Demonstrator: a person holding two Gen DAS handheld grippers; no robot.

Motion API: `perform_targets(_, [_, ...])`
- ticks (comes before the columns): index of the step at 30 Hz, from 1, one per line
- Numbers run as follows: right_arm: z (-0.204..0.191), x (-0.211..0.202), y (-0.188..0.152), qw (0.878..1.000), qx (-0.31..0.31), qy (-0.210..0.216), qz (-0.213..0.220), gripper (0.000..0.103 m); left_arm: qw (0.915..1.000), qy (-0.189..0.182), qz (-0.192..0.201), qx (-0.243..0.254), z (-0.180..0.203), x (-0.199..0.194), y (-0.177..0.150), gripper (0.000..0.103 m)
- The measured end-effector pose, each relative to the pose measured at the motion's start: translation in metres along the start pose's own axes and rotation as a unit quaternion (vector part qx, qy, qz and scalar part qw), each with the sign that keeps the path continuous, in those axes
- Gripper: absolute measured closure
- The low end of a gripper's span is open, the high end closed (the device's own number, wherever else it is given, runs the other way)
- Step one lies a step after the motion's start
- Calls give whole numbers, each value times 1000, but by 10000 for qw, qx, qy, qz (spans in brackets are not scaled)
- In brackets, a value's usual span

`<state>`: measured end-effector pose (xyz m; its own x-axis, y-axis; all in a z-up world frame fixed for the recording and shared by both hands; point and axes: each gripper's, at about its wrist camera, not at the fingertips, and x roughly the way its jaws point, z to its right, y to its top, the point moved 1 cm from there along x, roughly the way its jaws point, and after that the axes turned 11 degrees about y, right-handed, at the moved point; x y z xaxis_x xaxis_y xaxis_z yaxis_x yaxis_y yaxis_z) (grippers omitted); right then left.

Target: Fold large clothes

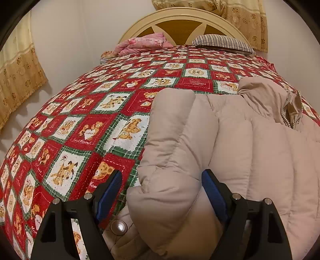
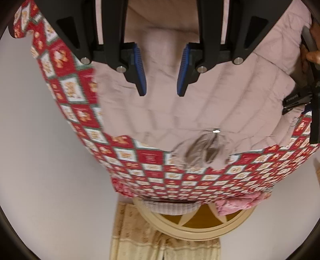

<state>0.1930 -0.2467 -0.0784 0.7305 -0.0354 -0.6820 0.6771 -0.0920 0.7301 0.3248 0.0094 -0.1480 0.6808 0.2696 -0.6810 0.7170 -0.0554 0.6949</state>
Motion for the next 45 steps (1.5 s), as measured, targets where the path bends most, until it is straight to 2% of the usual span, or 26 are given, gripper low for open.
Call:
perform_targets(6, [-4,51,-17,9982,171,164,-549,69,10000,-13,-1,-8,0,0,0,21])
perform_targets(13, [-8,45,-16,9981,62,168,-584,68,10000,-33,2,-15,0,0,-1,21])
perform_targets(19, [11,23,37,9988,305,354,-166,67,9999,-96,-28,-75,0,2,-3,20])
perform_targets(21, [16,26,53,9977,472,469,-157,63,9998,-143,-53,-120,0,3,-3,20])
perform_targets(24, [22,38,80,9942,744,758,-193,37,9995,-231,-98,-204,-5,4,-3,19])
perform_targets(25, [23,45,91,9927,843,845,-196,34,9993,-269,-119,-249,-7,5,-4,19])
perform_targets(32, [29,115,150,9766,1587,1271,-705,34,9961,-591,-264,-595,-19,6,-5,18])
perform_targets(35, [21,151,167,9782,1485,1103,-949,33,9950,-689,-185,-701,-22,2,-5,18])
perform_targets(38, [12,187,177,9813,1307,796,-1167,33,9961,-633,-57,-611,-19,-3,-5,18])
perform_targets(43, [7,231,173,9801,963,406,-1686,34,9970,-589,4,-505,-15,-4,-4,18])
perform_targets(45, [4,237,167,9809,634,121,-1837,44,9965,-640,-52,-527,-15,-2,-3,18])
